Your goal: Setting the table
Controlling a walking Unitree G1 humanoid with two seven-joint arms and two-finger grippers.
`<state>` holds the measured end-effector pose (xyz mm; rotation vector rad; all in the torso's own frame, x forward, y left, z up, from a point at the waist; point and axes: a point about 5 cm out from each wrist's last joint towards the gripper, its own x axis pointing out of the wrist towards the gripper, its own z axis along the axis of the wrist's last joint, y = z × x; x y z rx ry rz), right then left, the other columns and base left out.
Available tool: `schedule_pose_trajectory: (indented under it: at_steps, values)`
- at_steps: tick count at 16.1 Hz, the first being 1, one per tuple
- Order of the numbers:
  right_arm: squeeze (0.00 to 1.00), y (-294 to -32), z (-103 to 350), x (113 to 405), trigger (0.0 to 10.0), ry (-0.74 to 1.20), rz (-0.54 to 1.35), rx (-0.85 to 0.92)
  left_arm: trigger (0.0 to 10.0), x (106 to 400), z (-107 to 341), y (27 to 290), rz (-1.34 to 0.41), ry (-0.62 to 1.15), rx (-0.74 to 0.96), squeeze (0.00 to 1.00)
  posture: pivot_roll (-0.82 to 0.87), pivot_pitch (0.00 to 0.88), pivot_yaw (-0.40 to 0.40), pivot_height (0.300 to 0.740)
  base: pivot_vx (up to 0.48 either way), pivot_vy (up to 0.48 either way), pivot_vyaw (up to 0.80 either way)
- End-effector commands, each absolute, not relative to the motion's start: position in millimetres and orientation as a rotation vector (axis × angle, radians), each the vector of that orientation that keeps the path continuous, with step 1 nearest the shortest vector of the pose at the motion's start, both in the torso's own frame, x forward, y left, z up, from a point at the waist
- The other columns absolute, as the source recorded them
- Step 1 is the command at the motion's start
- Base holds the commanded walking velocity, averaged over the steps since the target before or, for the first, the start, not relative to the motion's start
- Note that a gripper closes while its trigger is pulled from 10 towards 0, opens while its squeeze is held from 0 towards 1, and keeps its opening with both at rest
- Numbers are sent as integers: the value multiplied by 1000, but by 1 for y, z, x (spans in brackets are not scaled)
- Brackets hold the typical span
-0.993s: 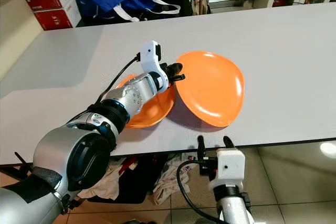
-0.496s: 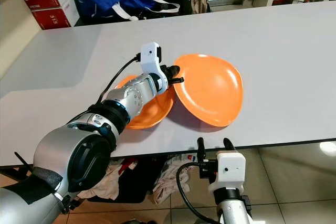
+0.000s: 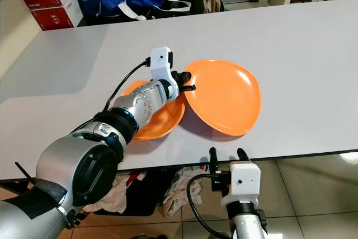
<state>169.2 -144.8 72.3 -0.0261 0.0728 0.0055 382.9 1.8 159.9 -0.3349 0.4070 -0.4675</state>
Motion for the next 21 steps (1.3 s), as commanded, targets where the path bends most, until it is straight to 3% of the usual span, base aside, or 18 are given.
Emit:
schedule_pose_trajectory:
  at_steps: [1,4,5,19,20,21]
  values:
    - [0,-141,75,168,10000,73,8,-19,0,314,109,-82,-666,642,-254,1000,-265,44,178,740,0,0,0]
    - [0,-142,72,168,10000,76,3,-17,0,314,107,-79,-671,640,-198,1000,-263,43,180,740,0,0,0]
    - [0,-142,71,168,10000,76,2,-16,10000,315,107,-79,-678,631,-185,1000,-262,42,180,740,0,0,0]
    - [0,-142,73,168,10000,72,4,-19,10000,324,123,-80,-689,542,-168,1000,-256,27,174,740,0,0,0]
    - [0,-143,74,169,10000,70,5,-20,10000,327,131,-82,-701,503,-162,824,-254,22,173,740,0,0,0]
    - [0,-142,74,170,10000,68,6,-20,10000,331,139,-82,-704,466,-174,0,-250,15,171,740,0,0,0]
